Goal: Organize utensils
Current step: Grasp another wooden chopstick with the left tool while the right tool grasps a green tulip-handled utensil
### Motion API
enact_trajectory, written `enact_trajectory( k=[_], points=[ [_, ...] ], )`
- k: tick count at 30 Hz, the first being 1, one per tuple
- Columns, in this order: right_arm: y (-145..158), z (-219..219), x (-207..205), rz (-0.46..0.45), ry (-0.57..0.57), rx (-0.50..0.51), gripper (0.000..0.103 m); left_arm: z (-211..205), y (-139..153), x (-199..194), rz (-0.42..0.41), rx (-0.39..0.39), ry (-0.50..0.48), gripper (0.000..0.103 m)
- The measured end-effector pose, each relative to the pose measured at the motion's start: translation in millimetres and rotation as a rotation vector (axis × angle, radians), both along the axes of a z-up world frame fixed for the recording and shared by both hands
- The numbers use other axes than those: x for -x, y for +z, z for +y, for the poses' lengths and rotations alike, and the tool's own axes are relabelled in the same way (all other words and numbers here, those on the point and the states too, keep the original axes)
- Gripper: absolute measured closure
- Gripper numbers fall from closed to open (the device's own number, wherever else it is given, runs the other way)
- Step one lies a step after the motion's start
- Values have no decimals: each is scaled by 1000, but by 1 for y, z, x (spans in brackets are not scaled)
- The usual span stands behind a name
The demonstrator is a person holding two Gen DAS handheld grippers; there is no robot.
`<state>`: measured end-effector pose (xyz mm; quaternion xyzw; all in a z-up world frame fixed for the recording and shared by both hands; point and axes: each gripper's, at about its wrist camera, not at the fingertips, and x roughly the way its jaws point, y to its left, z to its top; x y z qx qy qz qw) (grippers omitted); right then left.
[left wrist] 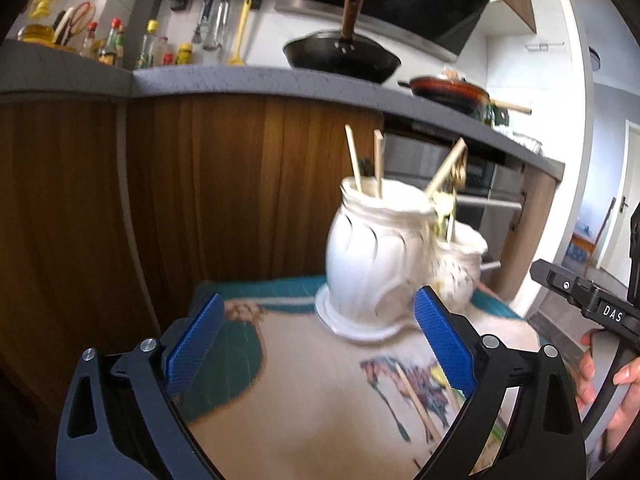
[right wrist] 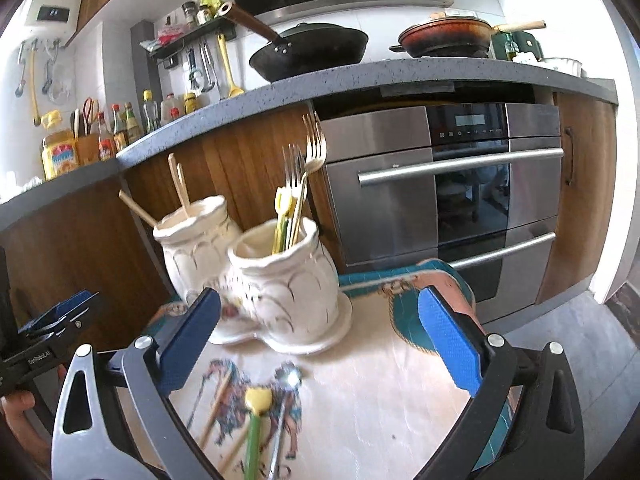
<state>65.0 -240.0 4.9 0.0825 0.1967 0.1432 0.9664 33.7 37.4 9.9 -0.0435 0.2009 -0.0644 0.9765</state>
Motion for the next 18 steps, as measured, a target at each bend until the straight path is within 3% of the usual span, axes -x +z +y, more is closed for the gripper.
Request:
enact_trajectory(
  k=[12, 18],
  points=[
    [-27, 1, 17, 67, 32, 89, 5, -36, -35, 12, 188, -51, -75, 8],
    [-32, 6, 13, 81, 35, 132, 5, -58, -50, 10, 283, -116, -140, 9]
  ],
)
